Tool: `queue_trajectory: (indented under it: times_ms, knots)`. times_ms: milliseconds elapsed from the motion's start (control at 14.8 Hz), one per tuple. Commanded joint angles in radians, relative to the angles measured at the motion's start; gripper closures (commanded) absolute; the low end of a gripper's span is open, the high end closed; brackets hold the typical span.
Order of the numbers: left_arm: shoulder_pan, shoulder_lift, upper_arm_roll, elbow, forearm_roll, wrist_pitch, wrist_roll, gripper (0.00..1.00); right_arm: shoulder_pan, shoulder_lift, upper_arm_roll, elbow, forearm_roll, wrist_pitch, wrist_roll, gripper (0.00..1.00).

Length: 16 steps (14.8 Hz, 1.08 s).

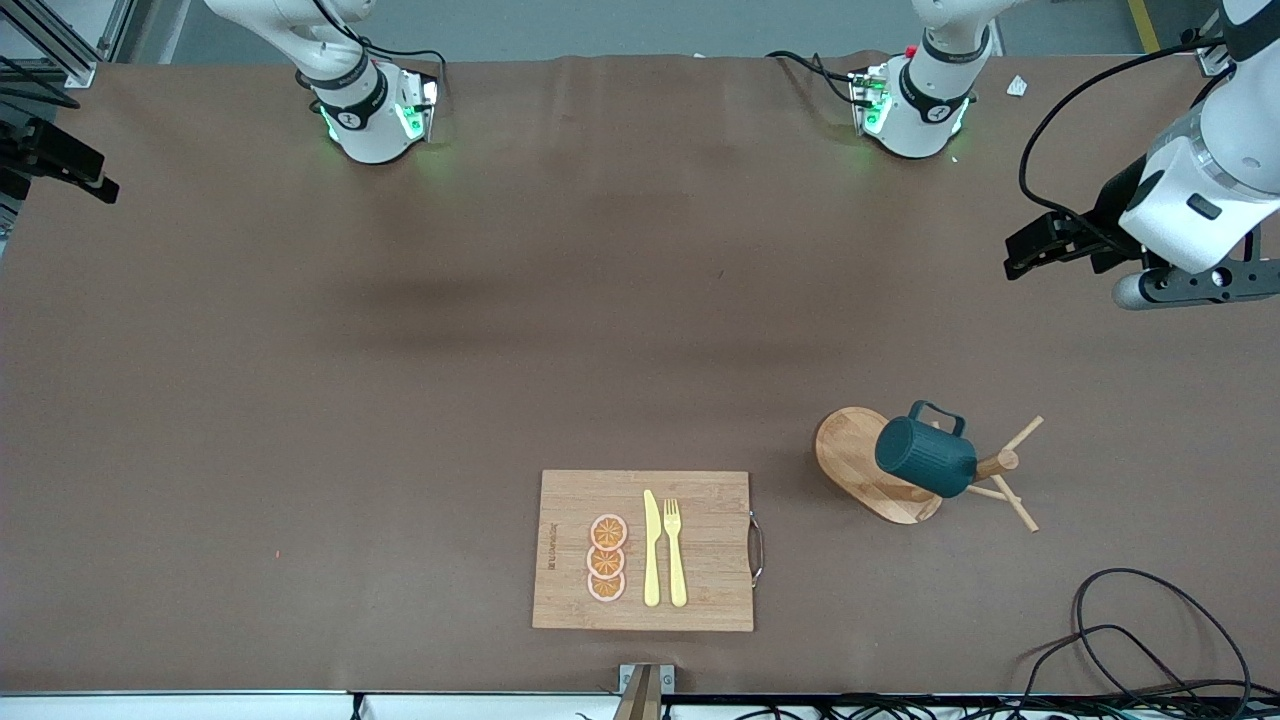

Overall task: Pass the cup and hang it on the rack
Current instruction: 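Open the left gripper and withdraw it from the hung mug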

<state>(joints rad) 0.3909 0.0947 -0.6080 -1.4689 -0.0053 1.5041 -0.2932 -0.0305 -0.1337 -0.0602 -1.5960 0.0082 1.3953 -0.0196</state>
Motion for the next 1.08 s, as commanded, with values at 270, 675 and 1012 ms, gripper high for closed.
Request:
queue_trajectory:
  times_ms: [270, 675, 1012]
  knots:
    - [-0.004, 0.000, 0.002, -0.018, 0.070, 0.073, 0.026, 0.00, 0.001, -0.021, -0.001, -0.025, 0.009, 0.002, 0.000, 0.00]
    - [-0.200, -0.003, 0.232, -0.011, 0.067, 0.073, 0.034, 0.00, 0.000, -0.023, -0.003, -0.025, 0.009, 0.005, 0.000, 0.00]
    - [-0.397, -0.009, 0.448, -0.001, 0.056, 0.065, 0.045, 0.00, 0.004, -0.023, -0.003, -0.025, 0.010, 0.008, 0.000, 0.00]
